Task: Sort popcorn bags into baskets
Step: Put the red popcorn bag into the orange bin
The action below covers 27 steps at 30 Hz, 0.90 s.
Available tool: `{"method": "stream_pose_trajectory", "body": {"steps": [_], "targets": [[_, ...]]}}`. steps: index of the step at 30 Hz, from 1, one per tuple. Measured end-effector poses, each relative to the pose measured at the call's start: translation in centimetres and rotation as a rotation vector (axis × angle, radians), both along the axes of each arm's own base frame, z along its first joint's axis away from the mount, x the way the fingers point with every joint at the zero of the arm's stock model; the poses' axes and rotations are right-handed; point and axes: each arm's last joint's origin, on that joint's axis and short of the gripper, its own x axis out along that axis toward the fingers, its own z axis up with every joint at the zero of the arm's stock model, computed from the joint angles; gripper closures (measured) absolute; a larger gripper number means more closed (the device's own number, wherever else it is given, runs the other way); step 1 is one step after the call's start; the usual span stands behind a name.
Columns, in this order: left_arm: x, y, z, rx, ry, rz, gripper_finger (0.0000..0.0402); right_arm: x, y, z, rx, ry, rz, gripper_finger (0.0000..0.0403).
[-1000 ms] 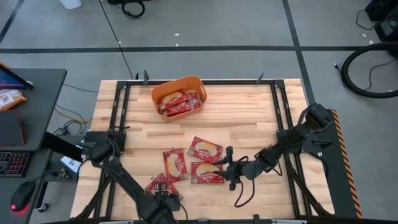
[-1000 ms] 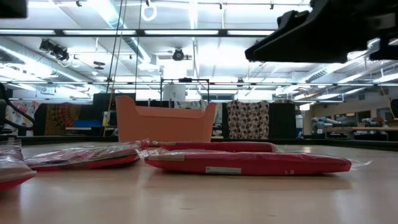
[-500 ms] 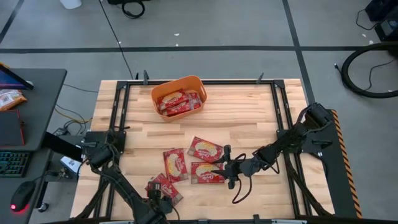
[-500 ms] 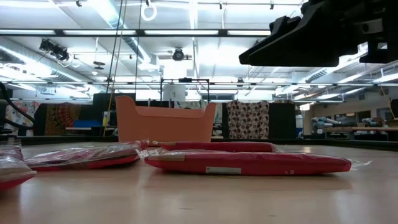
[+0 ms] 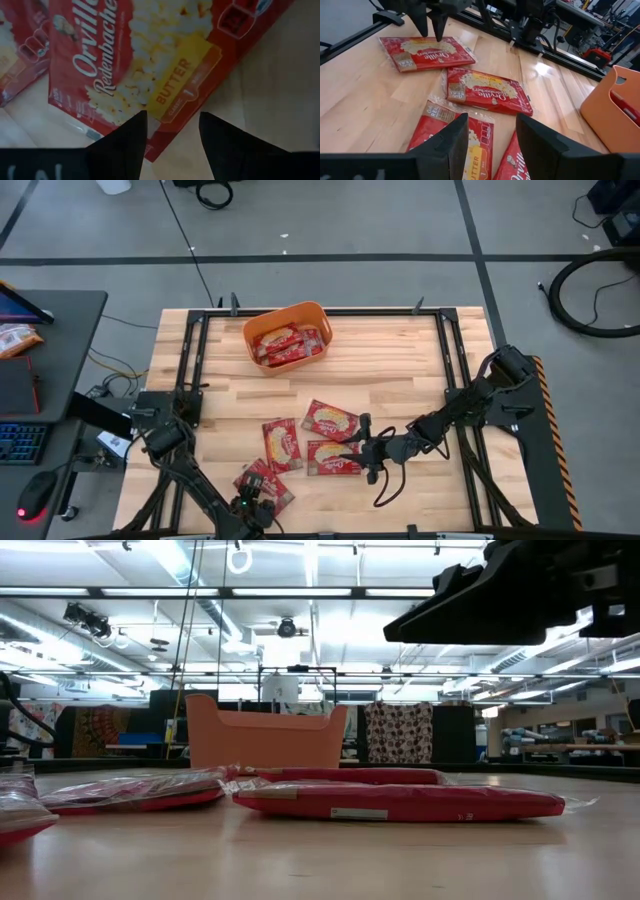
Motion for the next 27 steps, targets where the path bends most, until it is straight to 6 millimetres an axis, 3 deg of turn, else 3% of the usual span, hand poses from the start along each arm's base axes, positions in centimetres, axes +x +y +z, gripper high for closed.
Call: {"method": "stream_pose_trajectory", "body": {"steps": [7, 12, 18, 24, 27], "targets": [[0.0, -0.1, -0.5, 0.014, 0.004, -0.021, 0.0221, 0.0, 0.0, 0.1, 0.007, -0.004, 0.009, 0.0234], [0.0, -0.2, -1.4, 0.035, 0.023, -0.022, 0.0245, 0.0, 0.1, 0.1, 0.01, -0.008, 0.011, 0.0234], [0.0, -0.3, -1.9, 0.034, 0.026, 0.015, 0.03, 0.0, 0.1, 0.1, 0.009, -0.007, 0.011, 0.0234], [0.1, -0.2, -2.0, 0.042, -0.012, 0.172, 0.0382, 0.0, 0.1, 0.1, 0.01, -0.007, 0.011, 0.0234], [0.1, 0.3, -1.9, 0.059, 0.009, 0.265, 0.0394, 0.0, 0.1, 0.1, 0.01, -0.007, 0.011, 0.0234]]}}
